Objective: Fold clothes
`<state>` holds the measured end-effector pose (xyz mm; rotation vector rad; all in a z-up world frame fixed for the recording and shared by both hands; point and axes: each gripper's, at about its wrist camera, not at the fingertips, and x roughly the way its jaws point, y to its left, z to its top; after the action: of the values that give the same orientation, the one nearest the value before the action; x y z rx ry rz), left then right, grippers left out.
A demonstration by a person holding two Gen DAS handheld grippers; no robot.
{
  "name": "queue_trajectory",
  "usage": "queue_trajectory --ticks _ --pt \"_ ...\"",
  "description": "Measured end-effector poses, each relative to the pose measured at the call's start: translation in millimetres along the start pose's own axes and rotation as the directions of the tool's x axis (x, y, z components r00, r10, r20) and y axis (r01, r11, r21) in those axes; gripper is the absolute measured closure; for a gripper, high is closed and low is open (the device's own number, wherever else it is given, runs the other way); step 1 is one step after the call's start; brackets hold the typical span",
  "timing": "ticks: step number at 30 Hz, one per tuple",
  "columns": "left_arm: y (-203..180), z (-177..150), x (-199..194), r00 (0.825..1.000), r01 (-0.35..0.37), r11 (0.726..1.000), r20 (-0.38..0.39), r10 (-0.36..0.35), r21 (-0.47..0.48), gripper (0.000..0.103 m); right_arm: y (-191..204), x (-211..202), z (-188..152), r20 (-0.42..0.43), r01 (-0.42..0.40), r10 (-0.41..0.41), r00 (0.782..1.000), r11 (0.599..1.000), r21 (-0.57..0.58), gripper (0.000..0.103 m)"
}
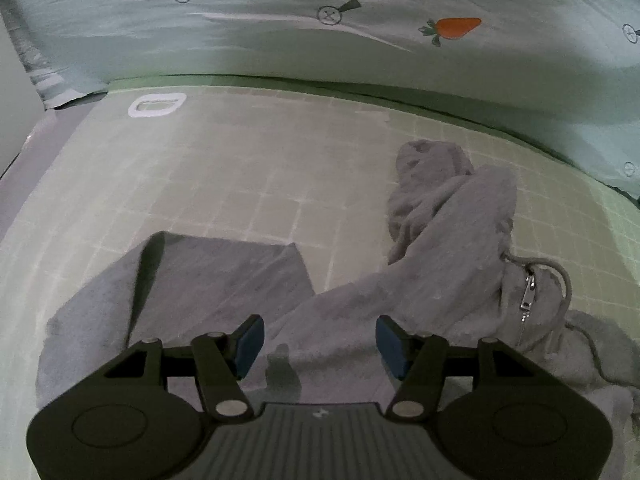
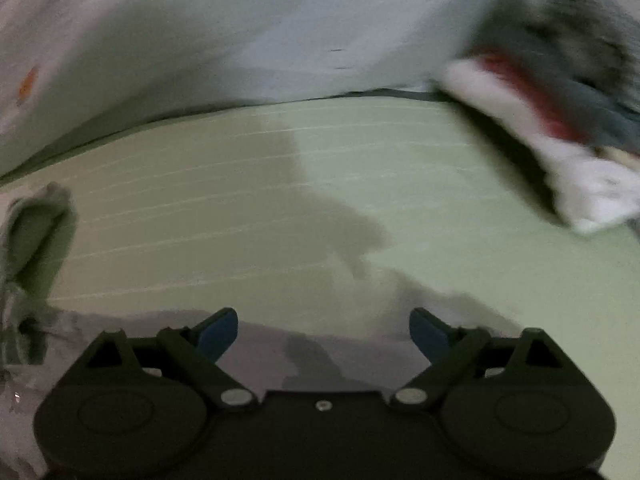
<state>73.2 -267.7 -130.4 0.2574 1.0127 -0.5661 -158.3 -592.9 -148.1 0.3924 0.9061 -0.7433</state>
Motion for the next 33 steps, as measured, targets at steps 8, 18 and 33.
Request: queue_trajectory --ticks 8,18,33 --pt "-14.7 2.0 15.6 0.999 0.018 0.999 -0.049 -0.016 0.040 0.036 71.2 29.4 -0.2 -0.030 -0.217 0.215 0.976 0.967 -0.135 0.025" --pt "-1.8 -20.7 31.9 0.993 0.015 0.999 -0.117 -0.018 -0.029 0.034 97.2 30.6 -14.8 -0.069 -0.276 0.268 0.961 0.923 -0.269 0.024" --pt "8.0 -43.3 18.8 0.996 0.041 0.996 -0.079 -0.047 -0.083 0.033 45.6 -77.6 -9.4 0.276 -0.084 0.141 0.951 0.975 -0.208 0.102"
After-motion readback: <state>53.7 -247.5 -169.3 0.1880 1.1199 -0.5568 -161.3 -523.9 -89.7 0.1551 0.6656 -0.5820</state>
